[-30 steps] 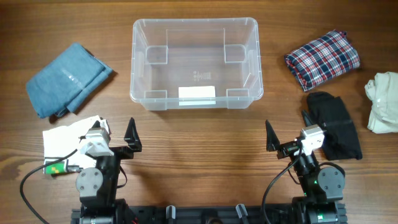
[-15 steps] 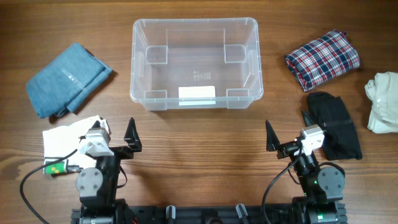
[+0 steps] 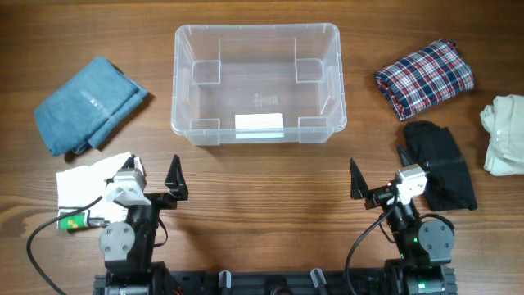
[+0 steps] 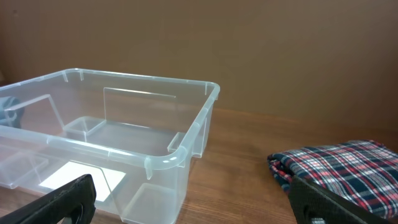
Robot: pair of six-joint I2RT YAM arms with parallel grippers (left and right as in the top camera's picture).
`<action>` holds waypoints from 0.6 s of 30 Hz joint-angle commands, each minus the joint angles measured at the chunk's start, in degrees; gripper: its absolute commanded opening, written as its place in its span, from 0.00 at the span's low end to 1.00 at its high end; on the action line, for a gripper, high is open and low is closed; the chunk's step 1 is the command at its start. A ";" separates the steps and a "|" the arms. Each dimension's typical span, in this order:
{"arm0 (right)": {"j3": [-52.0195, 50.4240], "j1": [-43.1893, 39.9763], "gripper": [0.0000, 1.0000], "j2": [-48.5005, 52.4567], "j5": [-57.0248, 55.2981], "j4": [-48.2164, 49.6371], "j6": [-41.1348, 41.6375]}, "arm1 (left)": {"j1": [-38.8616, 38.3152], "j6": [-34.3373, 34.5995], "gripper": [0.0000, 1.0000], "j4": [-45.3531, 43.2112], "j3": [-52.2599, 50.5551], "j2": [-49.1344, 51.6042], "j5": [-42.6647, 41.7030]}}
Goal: Pack container
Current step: 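Move the left gripper to the folded blue denim and grasp it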
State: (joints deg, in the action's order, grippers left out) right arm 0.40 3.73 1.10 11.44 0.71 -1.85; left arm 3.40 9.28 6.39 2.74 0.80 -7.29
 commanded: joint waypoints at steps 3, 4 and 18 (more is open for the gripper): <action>-0.11 0.22 1.00 -0.46 -0.92 0.11 -1.01 | 0.26 3.50 1.00 -1.40 7.06 2.75 -4.46; -0.11 0.22 1.00 -0.46 -0.92 0.11 -1.01 | 0.26 3.39 1.00 -1.14 9.86 5.95 -3.54; -0.11 0.22 1.00 -0.46 -0.92 0.11 -1.03 | 2.14 -7.85 1.00 34.03 65.99 61.68 -2.89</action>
State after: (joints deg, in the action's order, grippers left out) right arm 0.38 3.73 1.10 11.29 0.62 -1.87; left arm 5.13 6.98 37.06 60.58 57.82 -10.33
